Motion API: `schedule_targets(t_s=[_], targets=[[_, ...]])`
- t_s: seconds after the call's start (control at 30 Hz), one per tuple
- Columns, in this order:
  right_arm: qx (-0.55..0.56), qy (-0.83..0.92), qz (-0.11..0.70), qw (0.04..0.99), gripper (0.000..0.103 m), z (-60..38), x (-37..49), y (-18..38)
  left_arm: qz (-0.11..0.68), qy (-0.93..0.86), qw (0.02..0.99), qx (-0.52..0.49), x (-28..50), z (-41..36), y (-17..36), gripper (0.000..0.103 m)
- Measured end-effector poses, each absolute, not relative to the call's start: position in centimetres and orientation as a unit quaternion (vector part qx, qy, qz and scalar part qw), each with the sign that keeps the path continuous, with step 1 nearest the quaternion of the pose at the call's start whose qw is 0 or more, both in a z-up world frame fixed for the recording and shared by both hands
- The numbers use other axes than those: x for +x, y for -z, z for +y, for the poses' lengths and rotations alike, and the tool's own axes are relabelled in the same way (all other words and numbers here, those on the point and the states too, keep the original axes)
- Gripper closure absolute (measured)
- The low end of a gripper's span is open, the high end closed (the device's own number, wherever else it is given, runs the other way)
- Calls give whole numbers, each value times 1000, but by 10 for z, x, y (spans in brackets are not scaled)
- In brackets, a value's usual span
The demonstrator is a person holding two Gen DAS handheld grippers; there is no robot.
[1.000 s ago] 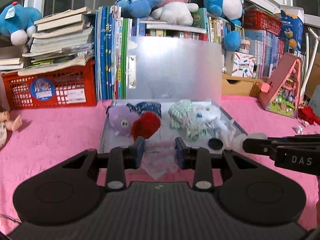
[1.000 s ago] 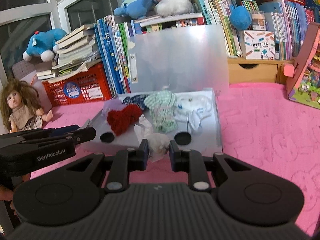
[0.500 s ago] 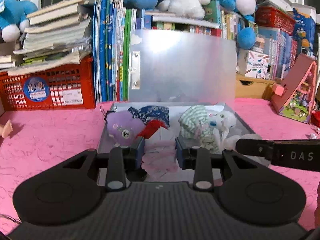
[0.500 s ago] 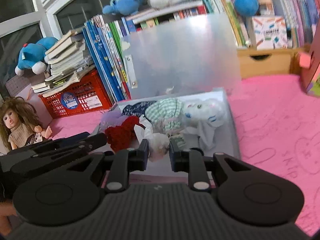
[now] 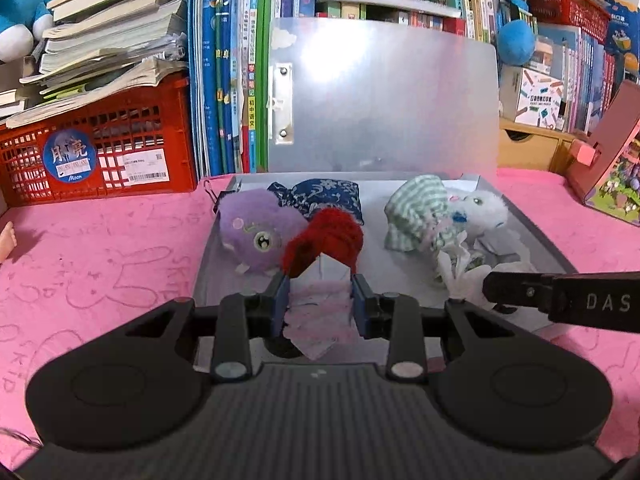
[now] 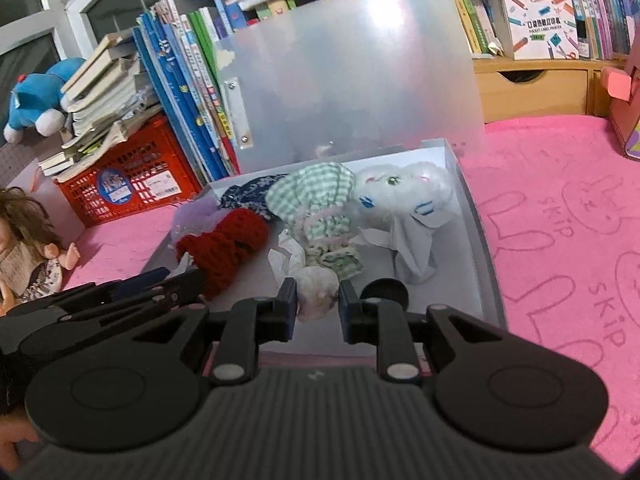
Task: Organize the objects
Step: 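Carry the paper with the left tool while the right tool carries the tissue over the box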
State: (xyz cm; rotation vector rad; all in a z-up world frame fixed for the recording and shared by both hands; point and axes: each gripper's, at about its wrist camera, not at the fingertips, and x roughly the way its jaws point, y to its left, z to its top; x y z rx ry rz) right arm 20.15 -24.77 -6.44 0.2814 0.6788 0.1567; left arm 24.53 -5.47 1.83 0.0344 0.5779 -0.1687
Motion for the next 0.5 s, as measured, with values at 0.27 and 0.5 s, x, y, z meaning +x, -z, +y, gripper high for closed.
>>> schedule_targets(t_s=[0.27, 0.5], targets=[[142, -53, 333, 931, 77, -255, 219, 66, 290, 70, 954, 38, 270, -64, -10, 64], [145, -62, 345, 925, 77, -254, 220, 76, 295, 72, 951, 51, 271, -64, -5, 64]])
